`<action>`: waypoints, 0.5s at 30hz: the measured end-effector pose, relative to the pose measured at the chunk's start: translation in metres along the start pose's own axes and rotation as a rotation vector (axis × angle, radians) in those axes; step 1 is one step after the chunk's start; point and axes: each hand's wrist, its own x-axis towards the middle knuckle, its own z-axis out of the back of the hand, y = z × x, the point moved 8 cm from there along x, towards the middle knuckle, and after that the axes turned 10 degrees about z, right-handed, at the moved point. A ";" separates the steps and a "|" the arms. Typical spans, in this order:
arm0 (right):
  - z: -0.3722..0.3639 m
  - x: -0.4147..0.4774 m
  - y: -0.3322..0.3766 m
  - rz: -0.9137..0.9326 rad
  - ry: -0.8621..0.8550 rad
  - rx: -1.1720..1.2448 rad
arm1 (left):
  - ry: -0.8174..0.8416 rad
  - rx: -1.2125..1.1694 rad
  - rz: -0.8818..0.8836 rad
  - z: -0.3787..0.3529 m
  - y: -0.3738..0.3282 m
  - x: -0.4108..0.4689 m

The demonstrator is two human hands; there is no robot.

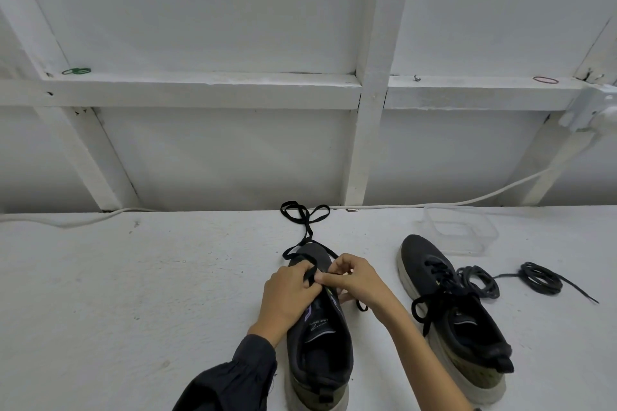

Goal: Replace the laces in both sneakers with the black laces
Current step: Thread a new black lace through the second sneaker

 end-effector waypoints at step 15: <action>0.000 0.001 0.013 -0.003 0.066 -0.111 | 0.024 -0.206 -0.084 -0.002 -0.001 -0.004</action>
